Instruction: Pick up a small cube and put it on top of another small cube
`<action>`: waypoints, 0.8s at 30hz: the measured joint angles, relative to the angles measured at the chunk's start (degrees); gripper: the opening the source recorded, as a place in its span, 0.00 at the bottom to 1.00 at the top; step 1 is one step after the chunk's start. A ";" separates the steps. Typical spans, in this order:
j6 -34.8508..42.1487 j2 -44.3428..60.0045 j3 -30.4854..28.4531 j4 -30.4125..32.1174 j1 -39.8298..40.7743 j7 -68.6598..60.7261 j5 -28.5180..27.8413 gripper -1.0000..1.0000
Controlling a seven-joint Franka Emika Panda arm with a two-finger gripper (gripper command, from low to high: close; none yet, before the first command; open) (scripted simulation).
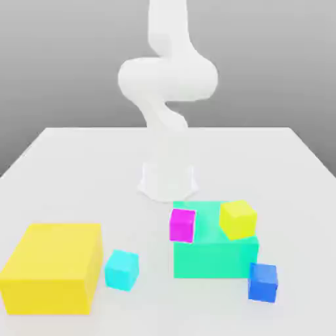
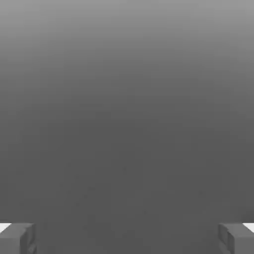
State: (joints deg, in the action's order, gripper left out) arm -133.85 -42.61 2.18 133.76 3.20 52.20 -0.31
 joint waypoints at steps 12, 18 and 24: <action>-9.98 15.75 9.12 9.57 14.13 31.38 -2.39 0.50; -14.88 23.60 12.36 14.28 20.07 47.07 -3.90 0.50; -19.79 31.40 14.37 18.98 24.88 62.51 -5.07 0.50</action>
State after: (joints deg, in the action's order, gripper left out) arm -153.65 -11.21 16.55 152.75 28.08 114.71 -5.38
